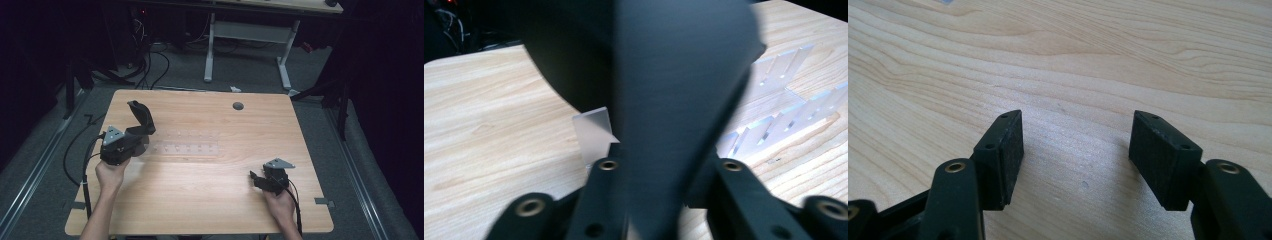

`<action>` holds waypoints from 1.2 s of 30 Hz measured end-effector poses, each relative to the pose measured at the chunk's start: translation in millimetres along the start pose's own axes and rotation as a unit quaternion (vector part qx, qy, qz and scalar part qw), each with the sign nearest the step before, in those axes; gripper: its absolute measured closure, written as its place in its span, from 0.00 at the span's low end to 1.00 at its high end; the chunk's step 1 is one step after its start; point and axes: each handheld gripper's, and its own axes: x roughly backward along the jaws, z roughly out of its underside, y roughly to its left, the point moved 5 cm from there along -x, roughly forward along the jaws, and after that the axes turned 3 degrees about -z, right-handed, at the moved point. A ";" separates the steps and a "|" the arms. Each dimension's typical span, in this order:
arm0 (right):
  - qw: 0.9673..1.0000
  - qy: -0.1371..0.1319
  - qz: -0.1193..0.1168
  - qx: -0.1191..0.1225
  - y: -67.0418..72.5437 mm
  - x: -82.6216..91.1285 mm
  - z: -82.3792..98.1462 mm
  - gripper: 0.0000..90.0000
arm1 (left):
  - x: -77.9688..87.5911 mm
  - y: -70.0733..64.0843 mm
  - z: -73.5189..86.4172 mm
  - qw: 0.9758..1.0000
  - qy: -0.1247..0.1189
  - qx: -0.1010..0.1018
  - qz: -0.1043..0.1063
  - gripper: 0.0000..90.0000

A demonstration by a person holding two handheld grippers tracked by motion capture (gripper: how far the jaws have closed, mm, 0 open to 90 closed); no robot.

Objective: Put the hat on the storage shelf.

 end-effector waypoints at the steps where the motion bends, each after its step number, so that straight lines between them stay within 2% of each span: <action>1: 1.000 0.000 0.000 0.000 0.0 0.0 0.0 0.43 | 0.9 1.2 -0.4 1.000 0.000 0.003 -0.003 0.82; 3: 1.000 0.000 0.000 0.000 0.0 0.0 0.0 0.43 | 2.4 4.2 -0.5 1.000 0.003 0.010 -0.012 0.73; 4: 1.000 0.000 0.000 0.000 0.0 0.0 0.0 0.43 | 4.7 7.0 -1.0 1.000 0.007 0.022 -0.019 0.65; 5: 1.000 0.000 0.000 0.000 0.0 0.0 0.0 0.43 | 4.7 7.0 -1.0 1.000 0.007 0.022 -0.019 0.62; 6: 1.000 0.000 0.000 0.000 0.0 0.0 0.0 0.43 | 8.7 9.1 -1.2 0.999 0.008 0.034 -0.021 0.58; 11: 1.000 0.000 0.000 0.000 0.0 0.0 0.0 0.43 | 17.0 12.1 2.7 0.999 0.015 0.032 -0.029 0.50; 13: 1.000 0.000 0.000 0.000 0.0 0.0 0.0 0.43 | 20.9 13.9 4.9 0.999 0.017 0.031 -0.034 0.49; 18: 1.000 0.000 0.000 0.001 -0.2 0.0 0.0 0.43 | 33.7 16.7 10.8 0.998 0.020 0.043 -0.039 0.47; 21: 1.000 0.000 0.000 0.001 -0.1 0.0 0.0 0.43 | 37.3 16.9 14.1 0.998 0.025 0.041 -0.041 0.47; 27: 1.000 0.000 0.000 0.001 -0.1 -0.1 0.0 0.43 | 49.2 14.5 18.8 0.998 0.026 0.049 -0.036 0.47; 33: 1.000 0.000 0.000 0.001 -0.1 -0.1 0.0 0.43 | 55.9 10.6 23.3 0.998 0.032 0.038 -0.032 0.49; 36: 1.000 0.000 0.000 0.000 0.0 0.0 0.0 0.43 | 60.1 7.4 25.7 0.998 0.033 0.041 -0.027 0.49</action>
